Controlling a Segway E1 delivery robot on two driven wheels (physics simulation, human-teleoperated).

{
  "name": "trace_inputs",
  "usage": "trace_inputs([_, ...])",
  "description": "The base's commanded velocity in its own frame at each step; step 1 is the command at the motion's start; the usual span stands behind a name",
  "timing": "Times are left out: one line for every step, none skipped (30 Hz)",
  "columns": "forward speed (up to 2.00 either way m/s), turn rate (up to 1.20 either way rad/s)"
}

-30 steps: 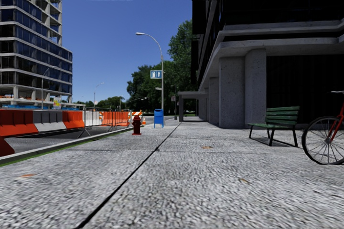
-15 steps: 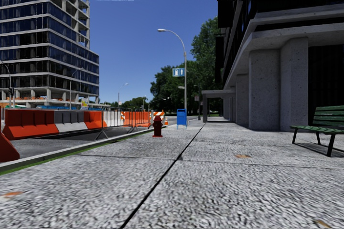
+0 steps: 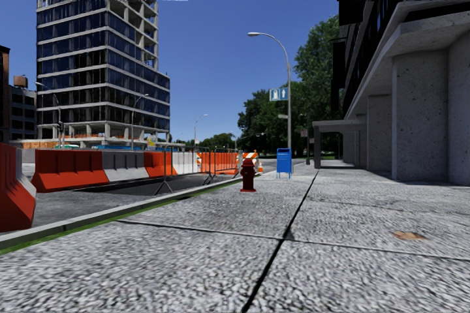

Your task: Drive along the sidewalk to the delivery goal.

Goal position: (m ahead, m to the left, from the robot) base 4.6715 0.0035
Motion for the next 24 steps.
trace_inputs([1.50, 0.38])
trace_inputs([1.50, 0.38])
trace_inputs([1.50, 0.38])
trace_inputs([1.50, 0.32])
trace_inputs([1.50, 0.00])
trace_inputs([1.50, 0.00])
trace_inputs([1.50, 0.00])
trace_inputs([1.50, 0.00])
trace_inputs([1.50, 0.00])
trace_inputs([1.50, 0.00])
trace_inputs([1.50, 0.00])
trace_inputs([1.50, 0.00])
trace_inputs([1.50, 0.00])
trace_inputs([1.50, 0.00])
trace_inputs([1.50, 0.00])
trace_inputs([1.50, 0.00])
trace_inputs([1.50, 0.00])
trace_inputs([1.50, 0.00])
trace_inputs([1.50, 0.00])
trace_inputs([1.50, 0.00])
trace_inputs([1.50, 0.00])
trace_inputs([1.50, 0.00])
trace_inputs([1.50, 0.00])
trace_inputs([1.50, 0.00])
